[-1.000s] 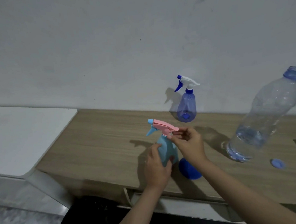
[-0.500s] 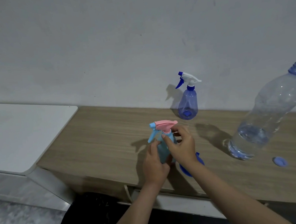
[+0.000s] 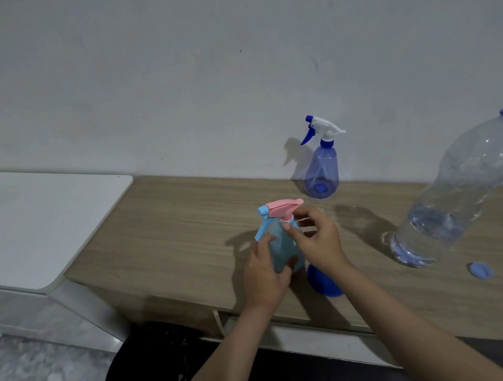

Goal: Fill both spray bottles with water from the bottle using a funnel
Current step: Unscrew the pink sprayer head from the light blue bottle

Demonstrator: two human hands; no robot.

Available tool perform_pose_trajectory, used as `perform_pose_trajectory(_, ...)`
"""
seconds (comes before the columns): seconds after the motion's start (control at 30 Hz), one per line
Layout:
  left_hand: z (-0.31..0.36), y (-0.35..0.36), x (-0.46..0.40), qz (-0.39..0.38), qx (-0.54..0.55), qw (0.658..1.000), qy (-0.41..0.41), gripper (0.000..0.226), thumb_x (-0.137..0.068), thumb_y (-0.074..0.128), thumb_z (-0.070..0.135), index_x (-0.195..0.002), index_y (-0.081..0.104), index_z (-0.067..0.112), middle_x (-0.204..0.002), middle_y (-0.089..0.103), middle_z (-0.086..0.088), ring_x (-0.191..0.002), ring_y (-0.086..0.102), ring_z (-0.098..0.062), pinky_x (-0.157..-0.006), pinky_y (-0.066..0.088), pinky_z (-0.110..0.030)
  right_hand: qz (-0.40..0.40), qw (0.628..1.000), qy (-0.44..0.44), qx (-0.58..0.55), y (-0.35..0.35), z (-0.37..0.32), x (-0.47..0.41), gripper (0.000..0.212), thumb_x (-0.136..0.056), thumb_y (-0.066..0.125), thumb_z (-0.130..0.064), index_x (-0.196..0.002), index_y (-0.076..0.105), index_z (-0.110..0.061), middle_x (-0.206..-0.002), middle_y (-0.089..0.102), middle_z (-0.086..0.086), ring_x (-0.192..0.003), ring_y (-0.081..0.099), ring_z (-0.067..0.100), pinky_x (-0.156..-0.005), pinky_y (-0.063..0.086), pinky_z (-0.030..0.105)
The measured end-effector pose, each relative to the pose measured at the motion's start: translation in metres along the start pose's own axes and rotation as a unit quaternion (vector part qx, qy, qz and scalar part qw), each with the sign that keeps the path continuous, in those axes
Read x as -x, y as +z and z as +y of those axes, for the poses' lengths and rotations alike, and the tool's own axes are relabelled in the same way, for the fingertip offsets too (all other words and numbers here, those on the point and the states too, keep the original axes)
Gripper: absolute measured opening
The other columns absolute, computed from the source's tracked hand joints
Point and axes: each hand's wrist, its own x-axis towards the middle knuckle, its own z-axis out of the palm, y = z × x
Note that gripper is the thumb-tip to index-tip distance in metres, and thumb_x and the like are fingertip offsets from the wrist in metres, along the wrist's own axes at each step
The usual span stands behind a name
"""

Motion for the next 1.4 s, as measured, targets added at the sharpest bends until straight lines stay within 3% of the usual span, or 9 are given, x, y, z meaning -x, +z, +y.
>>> perform_pose_trajectory(0.2,-0.002,0.002,-0.001,0.019,0.000,1.000,0.013,0.062,-0.076,0.074,0.030,-0.129,0.044,0.019,-0.125,0.055,-0.001,-0.107,0.057,-0.019,-0.070,0.041,-0.022,0.000,1.000,0.027,-0.007,0.002,0.000,-0.005,0.040,-0.069,0.084,-0.026,-0.098,0.059,-0.016,-0.098,0.063,-0.004,-0.089,0.060,0.007,-0.070,0.050,0.020)
perform_pose_trajectory(0.33,-0.002,0.004,-0.002,0.013,-0.004,1.000,0.009,0.061,-0.077,0.074,0.029,-0.129,0.044,0.019,-0.124,0.054,-0.001,-0.107,0.057,-0.018,-0.070,0.041,-0.020,0.011,1.000,0.018,-0.008,0.002,0.004,-0.007,0.033,-0.069,0.084,-0.025,-0.091,0.063,-0.015,-0.095,0.066,-0.001,-0.086,0.061,0.009,-0.068,0.052,0.022)
perform_pose_trajectory(0.53,-0.004,0.005,-0.002,0.015,0.002,1.000,0.009,0.060,-0.076,0.075,0.028,-0.127,0.045,0.019,-0.125,0.054,-0.003,-0.106,0.057,-0.020,-0.071,0.042,-0.022,-0.078,0.997,-0.002,0.024,-0.008,0.004,-0.010,0.023,-0.084,0.071,-0.019,-0.106,0.064,-0.016,-0.107,0.058,-0.001,-0.090,0.056,0.001,-0.071,0.044,0.016)
perform_pose_trajectory(0.73,-0.002,0.002,-0.001,0.016,-0.006,1.000,0.014,0.056,-0.079,0.072,0.032,-0.126,0.045,0.020,-0.123,0.055,0.002,-0.106,0.057,-0.015,-0.072,0.039,-0.019,-0.093,0.995,0.026,0.008,-0.014,0.000,-0.017,0.042,-0.070,0.084,-0.025,-0.104,0.061,-0.017,-0.096,0.064,-0.006,-0.084,0.060,0.007,-0.070,0.052,0.019)
perform_pose_trajectory(0.93,-0.003,0.003,-0.001,0.014,-0.012,1.000,0.016,0.059,-0.078,0.073,0.032,-0.127,0.044,0.020,-0.125,0.055,-0.002,-0.106,0.058,-0.019,-0.071,0.040,-0.021,-0.127,0.991,-0.011,0.031,-0.017,0.010,-0.018,0.026,-0.083,0.070,-0.014,-0.108,0.062,-0.016,-0.108,0.062,0.000,-0.096,0.059,0.011,-0.080,0.048,0.025)
perform_pose_trajectory(1.07,-0.003,0.003,-0.001,0.010,-0.002,1.000,0.007,0.062,-0.078,0.073,0.030,-0.131,0.042,0.020,-0.127,0.053,-0.001,-0.108,0.057,-0.018,-0.073,0.040,-0.021,-0.057,0.997,0.045,-0.036,-0.009,0.000,-0.010,0.055,-0.067,0.085,-0.027,-0.110,0.052,-0.018,-0.102,0.060,-0.008,-0.092,0.059,0.008,-0.074,0.051,0.020)
perform_pose_trajectory(1.17,-0.003,0.003,-0.001,0.005,0.002,1.000,0.004,0.064,-0.078,0.072,0.029,-0.133,0.041,0.021,-0.124,0.054,0.000,-0.103,0.059,-0.017,-0.069,0.039,-0.019,0.000,1.000,0.017,-0.025,-0.002,-0.003,-0.003,0.067,-0.060,0.090,-0.032,-0.110,0.048,-0.018,-0.103,0.057,-0.009,-0.094,0.058,0.007,-0.076,0.050,0.020)
perform_pose_trajectory(1.27,-0.002,0.003,0.000,0.001,-0.004,1.000,0.002,0.062,-0.078,0.071,0.024,-0.133,0.041,0.019,-0.127,0.053,-0.002,-0.107,0.058,-0.019,-0.069,0.040,-0.020,0.048,0.998,-0.050,-0.005,0.002,-0.001,0.001,0.066,-0.063,0.088,-0.028,-0.114,0.047,-0.021,-0.100,0.059,-0.007,-0.090,0.060,0.007,-0.077,0.052,0.025)
perform_pose_trajectory(1.4,-0.004,0.004,-0.001,0.002,-0.001,1.000,0.003,0.062,-0.078,0.070,0.020,-0.133,0.042,0.019,-0.125,0.056,-0.003,-0.103,0.060,-0.020,-0.068,0.042,-0.022,0.048,0.983,-0.151,0.088,0.006,-0.001,0.002,0.055,-0.074,0.079,-0.023,-0.121,0.051,-0.017,-0.103,0.066,-0.004,-0.091,0.063,0.010,-0.079,0.055,0.036)
